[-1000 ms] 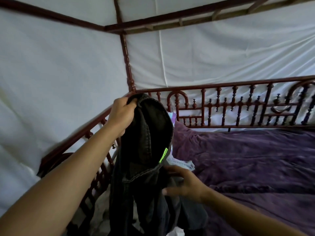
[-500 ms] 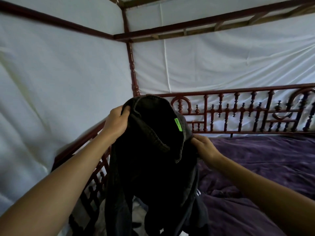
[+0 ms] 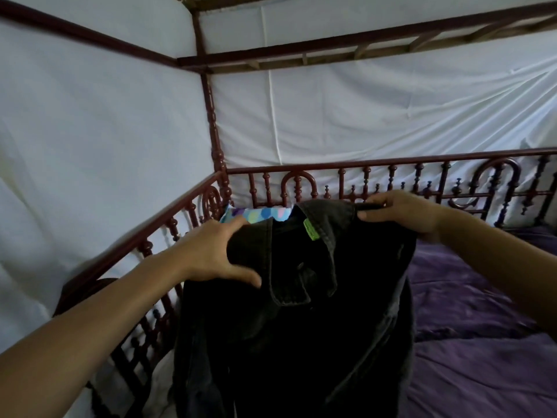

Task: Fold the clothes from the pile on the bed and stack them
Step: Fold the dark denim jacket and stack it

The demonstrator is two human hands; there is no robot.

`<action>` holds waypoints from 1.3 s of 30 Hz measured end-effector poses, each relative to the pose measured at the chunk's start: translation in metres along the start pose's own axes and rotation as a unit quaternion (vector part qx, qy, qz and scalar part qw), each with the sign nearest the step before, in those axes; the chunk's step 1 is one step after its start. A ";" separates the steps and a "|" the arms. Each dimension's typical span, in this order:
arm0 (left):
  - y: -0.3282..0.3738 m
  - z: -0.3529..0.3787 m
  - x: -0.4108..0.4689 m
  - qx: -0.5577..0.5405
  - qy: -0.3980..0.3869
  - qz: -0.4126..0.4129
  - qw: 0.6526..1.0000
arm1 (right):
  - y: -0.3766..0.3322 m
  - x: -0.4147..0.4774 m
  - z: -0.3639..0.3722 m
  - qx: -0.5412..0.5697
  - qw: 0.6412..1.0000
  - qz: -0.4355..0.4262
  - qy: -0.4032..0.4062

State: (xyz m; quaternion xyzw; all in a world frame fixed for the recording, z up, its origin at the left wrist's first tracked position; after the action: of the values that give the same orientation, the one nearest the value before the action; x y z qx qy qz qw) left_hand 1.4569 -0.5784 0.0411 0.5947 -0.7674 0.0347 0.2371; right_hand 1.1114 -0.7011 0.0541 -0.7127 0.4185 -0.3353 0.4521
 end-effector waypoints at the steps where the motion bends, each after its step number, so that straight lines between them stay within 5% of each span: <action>1: -0.001 0.008 0.002 0.065 -0.015 0.014 0.998 | -0.007 -0.002 -0.005 -0.001 0.999 -0.018 0.027; 5: -0.014 0.026 0.026 0.177 0.039 -0.004 0.983 | -0.029 -0.022 -0.005 -0.037 0.995 -0.076 0.057; 10: -0.040 0.045 0.050 -0.028 0.177 -0.128 0.976 | -0.032 -0.065 -0.018 0.005 0.997 -0.060 0.040; 14: 0.001 0.069 0.093 -0.106 0.281 -0.064 0.952 | -0.024 -0.102 -0.041 0.056 0.998 -0.029 0.021; 18: 0.052 0.079 0.152 -0.032 0.326 0.043 0.944 | -0.002 -0.137 -0.084 0.077 0.988 -0.005 0.130; 21: 0.104 0.108 0.191 0.038 0.285 0.147 0.946 | 0.040 -0.163 -0.115 -0.136 0.955 -0.038 0.263; 23: 0.144 0.148 0.206 0.078 0.227 0.201 0.950 | 0.087 -0.180 -0.132 -0.312 0.897 -0.037 0.312; 26: 0.203 0.219 0.216 0.106 0.148 0.258 0.949 | 0.162 -0.213 -0.156 -0.489 0.791 0.052 0.364; 28: 0.241 0.261 0.222 0.121 0.107 0.285 0.945 | 0.205 -0.238 -0.174 -0.527 0.754 0.112 0.376; 39: 0.479 0.521 0.289 0.065 -0.019 0.277 0.959 | 0.424 -0.356 -0.338 -0.510 0.758 0.252 0.319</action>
State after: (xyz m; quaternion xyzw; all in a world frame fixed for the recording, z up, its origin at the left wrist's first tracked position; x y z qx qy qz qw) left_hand 0.7915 -0.8728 -0.1934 0.3735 -0.9024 0.1375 0.1650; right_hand 0.5463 -0.6060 -0.2501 -0.5590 0.8118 -0.1540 -0.0699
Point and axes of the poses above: each hand's wrist, its own x-axis towards the middle knuckle, its own z-axis out of the palm, y = z × x, the point moved 1 cm from there along x, towards the middle knuckle, and after that the axes turned 12 degrees about y, right-handed, at the moved point
